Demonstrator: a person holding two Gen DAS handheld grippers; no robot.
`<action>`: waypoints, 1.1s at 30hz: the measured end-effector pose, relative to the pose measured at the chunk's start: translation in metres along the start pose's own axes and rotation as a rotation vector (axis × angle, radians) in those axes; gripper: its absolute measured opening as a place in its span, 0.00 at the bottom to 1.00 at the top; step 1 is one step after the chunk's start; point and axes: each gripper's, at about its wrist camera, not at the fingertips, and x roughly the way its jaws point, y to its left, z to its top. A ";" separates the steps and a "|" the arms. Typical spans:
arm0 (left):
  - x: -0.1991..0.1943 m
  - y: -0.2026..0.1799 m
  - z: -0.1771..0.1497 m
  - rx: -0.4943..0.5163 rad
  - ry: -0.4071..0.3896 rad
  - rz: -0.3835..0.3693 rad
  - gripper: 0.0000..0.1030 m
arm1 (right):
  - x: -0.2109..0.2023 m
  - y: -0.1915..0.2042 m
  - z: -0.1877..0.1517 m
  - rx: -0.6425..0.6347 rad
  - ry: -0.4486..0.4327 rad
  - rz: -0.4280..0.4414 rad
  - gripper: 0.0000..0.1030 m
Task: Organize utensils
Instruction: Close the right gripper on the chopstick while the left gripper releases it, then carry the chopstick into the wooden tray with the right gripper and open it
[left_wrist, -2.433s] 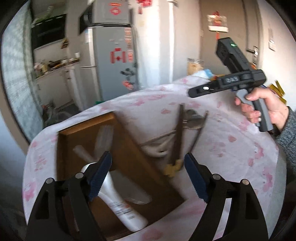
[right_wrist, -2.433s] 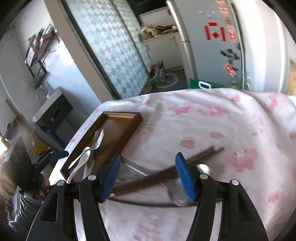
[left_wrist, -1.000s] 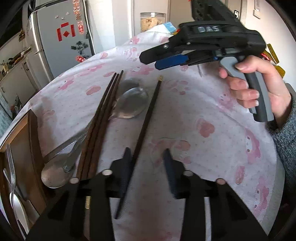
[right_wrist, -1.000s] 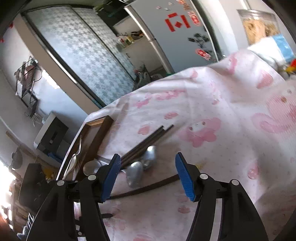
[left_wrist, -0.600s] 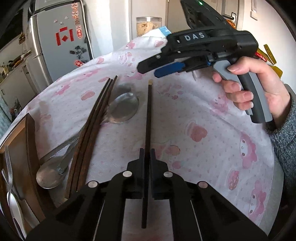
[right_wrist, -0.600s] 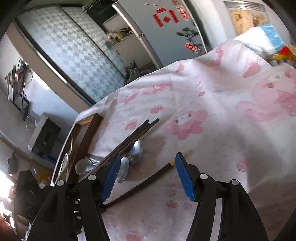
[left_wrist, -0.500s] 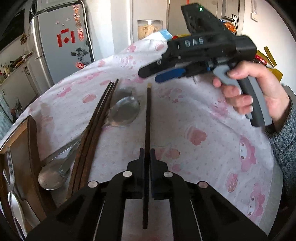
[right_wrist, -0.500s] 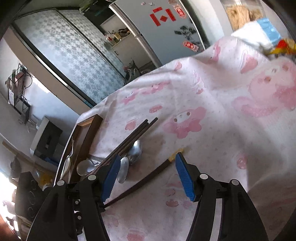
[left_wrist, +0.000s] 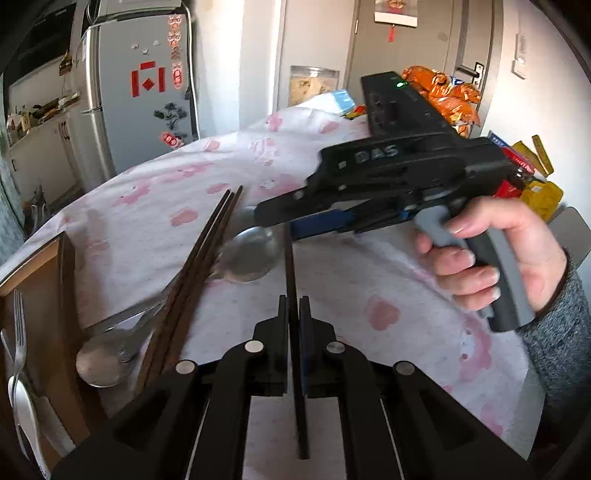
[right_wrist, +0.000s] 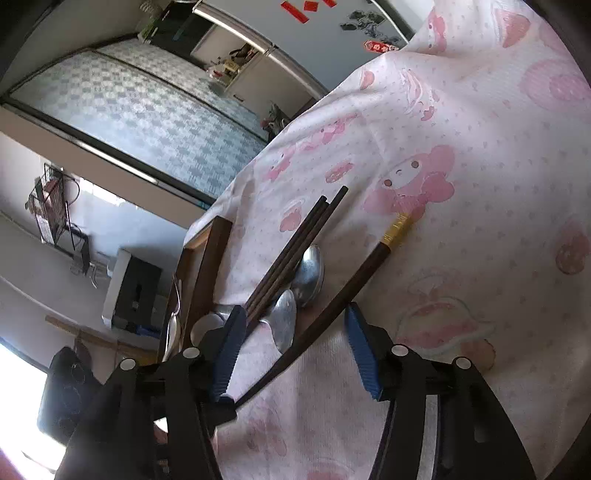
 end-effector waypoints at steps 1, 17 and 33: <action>0.001 -0.002 0.000 0.006 0.004 -0.005 0.06 | 0.000 -0.001 0.000 0.007 -0.002 -0.004 0.44; 0.009 -0.003 -0.008 0.024 0.036 -0.006 0.06 | -0.004 -0.006 0.001 0.043 -0.051 -0.006 0.13; -0.046 -0.014 -0.021 0.030 -0.040 -0.098 0.68 | -0.014 0.040 -0.018 0.014 -0.122 -0.041 0.06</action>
